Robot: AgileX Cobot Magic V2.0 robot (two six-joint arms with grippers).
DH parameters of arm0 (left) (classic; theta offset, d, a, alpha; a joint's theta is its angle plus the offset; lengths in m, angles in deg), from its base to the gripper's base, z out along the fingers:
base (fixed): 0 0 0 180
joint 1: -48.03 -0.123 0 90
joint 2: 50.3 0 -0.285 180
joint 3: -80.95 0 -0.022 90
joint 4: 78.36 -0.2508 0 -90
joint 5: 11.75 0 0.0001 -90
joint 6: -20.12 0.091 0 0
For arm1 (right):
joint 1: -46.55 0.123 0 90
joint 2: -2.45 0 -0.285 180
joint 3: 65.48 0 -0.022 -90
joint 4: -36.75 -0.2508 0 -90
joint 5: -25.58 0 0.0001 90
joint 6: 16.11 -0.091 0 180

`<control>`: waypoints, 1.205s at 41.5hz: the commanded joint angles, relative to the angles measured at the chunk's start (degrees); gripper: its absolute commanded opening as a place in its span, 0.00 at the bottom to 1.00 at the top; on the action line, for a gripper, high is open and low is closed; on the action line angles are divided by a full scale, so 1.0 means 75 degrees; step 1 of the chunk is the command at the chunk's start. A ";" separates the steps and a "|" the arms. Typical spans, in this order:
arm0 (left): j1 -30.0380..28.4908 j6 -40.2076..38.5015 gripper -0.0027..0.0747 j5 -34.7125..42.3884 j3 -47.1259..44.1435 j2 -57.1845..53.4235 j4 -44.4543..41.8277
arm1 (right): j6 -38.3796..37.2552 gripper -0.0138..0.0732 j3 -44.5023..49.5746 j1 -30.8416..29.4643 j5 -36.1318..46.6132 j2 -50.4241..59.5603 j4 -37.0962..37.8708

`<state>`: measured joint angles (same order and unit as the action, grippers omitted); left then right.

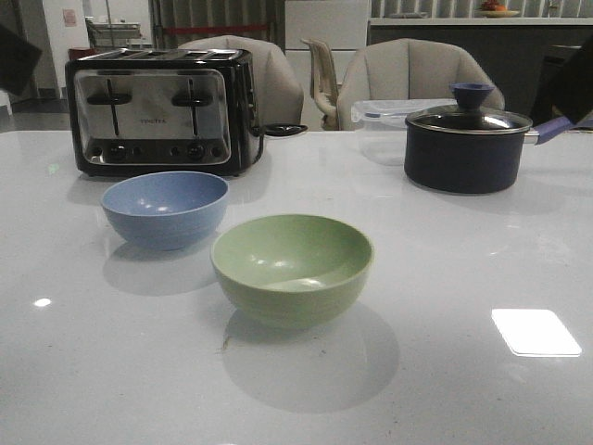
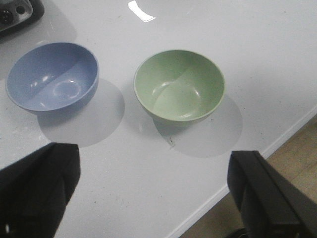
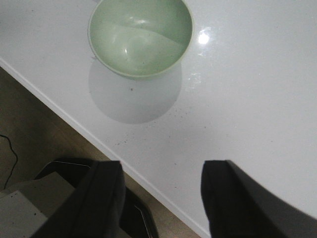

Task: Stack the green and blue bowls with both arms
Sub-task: 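Open the right gripper and withdraw it from the green bowl, then lower the left gripper onto the rim of the light blue bowl and grasp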

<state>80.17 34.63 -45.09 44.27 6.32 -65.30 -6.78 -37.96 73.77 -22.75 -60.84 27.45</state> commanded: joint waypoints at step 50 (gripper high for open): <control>-0.2558 -0.1537 0.88 -0.0052 0.6261 0.8319 -0.0986 | -0.0028 0.69 -0.0182 -0.0003 0.0338 0.0109 0.0016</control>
<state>60.94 23.68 -48.68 88.13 69.60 -72.70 -6.92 -37.82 73.77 -22.96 -60.84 27.48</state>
